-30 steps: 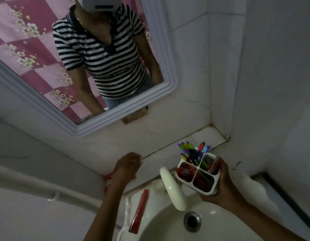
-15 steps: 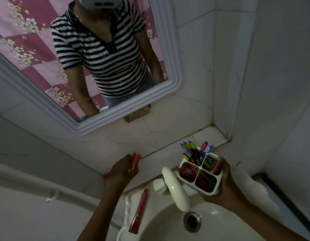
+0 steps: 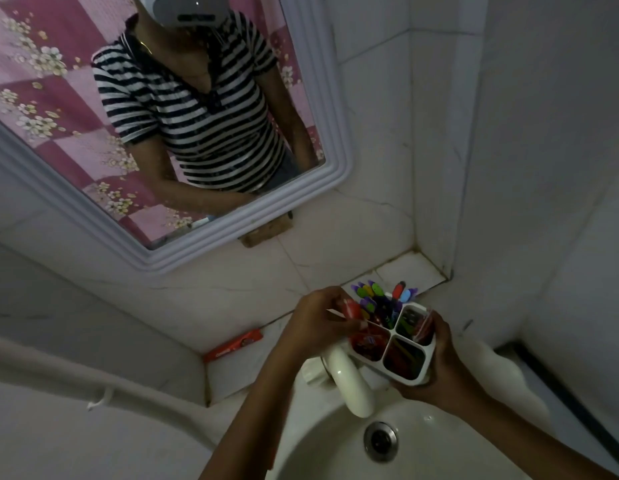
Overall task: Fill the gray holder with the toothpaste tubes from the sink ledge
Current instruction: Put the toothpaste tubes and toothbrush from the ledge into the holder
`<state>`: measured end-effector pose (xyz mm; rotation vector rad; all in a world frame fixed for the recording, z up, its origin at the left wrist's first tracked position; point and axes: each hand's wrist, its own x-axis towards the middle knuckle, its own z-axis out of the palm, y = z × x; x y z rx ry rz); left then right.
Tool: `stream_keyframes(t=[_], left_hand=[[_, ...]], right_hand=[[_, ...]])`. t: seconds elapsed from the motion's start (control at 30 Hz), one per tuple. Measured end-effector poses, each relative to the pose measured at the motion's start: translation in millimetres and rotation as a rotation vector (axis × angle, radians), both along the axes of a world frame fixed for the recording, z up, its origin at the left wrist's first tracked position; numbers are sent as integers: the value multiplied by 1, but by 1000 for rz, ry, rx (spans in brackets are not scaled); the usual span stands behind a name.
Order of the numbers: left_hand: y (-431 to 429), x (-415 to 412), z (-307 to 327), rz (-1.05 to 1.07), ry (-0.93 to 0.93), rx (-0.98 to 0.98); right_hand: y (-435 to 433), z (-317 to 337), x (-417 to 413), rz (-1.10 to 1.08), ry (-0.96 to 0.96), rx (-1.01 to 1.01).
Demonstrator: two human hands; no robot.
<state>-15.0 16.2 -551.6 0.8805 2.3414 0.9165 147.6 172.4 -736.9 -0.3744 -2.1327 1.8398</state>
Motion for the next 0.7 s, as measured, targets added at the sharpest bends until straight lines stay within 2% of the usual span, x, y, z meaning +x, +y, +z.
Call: stream_keyframes(t=[0.1,0.2,0.3,0.4,0.47,0.57,0.7], left_hand=[[-13,-6,2,49,-88,55],[-50,-23,-2,245,17,126],[-105,-34,-39,405,227,-145],[-139,-20,-89,311,238,-545],[-144,-6,-109,277,217,-724],[-145,6,-121,271,183,-812],[-139,0,-113,243,202,-704]], right_hand=[[2,-1,0,9,-3,20],[2,-4,-1,-15,-9,51],[2,-3,-1,-8,14,46],[1,-3,-3,-6,49,40],[0,0,-3,1,61,56],[-1,2,-3,5,57,65],[1,3,-3,-9,50,68]])
